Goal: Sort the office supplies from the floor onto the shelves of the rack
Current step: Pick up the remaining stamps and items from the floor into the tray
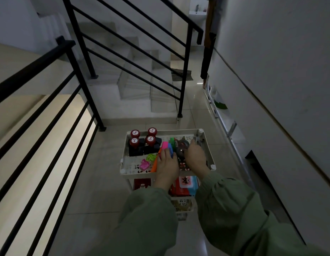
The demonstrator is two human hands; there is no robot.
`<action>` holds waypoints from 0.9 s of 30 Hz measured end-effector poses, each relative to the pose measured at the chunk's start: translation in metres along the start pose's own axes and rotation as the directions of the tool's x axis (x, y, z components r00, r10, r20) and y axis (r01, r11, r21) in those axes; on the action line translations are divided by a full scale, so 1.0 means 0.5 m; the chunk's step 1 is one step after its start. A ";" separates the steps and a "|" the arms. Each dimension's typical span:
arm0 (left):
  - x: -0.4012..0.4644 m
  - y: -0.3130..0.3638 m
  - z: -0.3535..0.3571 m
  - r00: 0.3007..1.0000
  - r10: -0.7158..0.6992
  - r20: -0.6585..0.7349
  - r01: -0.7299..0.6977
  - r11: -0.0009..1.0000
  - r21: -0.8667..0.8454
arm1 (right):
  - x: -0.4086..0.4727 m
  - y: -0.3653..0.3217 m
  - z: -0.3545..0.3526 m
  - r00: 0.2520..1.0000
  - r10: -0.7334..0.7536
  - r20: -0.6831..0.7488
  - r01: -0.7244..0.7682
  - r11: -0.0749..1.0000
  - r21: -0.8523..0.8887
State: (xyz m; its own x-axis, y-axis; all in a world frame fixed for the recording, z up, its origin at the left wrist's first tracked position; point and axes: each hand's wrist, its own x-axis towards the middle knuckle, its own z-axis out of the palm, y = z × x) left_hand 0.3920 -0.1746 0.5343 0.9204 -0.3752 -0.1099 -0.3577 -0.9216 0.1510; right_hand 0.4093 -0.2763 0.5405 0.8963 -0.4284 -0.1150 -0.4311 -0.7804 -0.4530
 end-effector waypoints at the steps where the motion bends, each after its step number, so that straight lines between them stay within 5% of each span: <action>1: -0.002 -0.001 0.002 1.000 -0.003 -0.031 0.002 0.999 -0.033 | -0.006 0.001 -0.005 1.000 -0.007 -0.008 0.007 1.000 0.023; 8: -0.090 -0.002 0.051 0.936 -0.116 -0.333 -0.015 0.931 -0.366 | -0.128 0.029 -0.025 0.989 0.014 -0.145 0.065 0.846 0.529; 12: -0.165 -0.006 0.118 0.884 -0.188 -0.427 -0.020 0.899 -0.437 | -0.218 0.100 0.027 0.984 0.154 -0.093 -0.053 0.741 0.669; 19: -0.213 -0.076 0.276 0.825 -0.469 -0.314 0.221 0.780 -0.585 | -0.239 0.228 0.124 0.945 0.325 -0.020 -0.215 0.670 0.710; 23: -0.194 -0.155 0.374 0.733 -0.512 -0.449 0.139 0.758 -0.637 | -0.185 0.279 0.217 0.885 0.384 -0.262 -0.120 0.734 0.669; 27: -0.111 -0.211 0.450 0.586 -0.615 -0.528 -0.087 0.600 -0.795 | -0.111 0.310 0.335 0.807 0.271 -0.524 0.136 0.779 0.612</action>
State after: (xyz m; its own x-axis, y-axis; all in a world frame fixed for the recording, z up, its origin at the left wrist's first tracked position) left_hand 0.3430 -0.0792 0.3034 0.8424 0.3997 0.3614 -0.1690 -0.4408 0.8815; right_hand 0.3103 -0.2970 0.3286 0.5523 -0.7959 0.2479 -0.1500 -0.3874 -0.9096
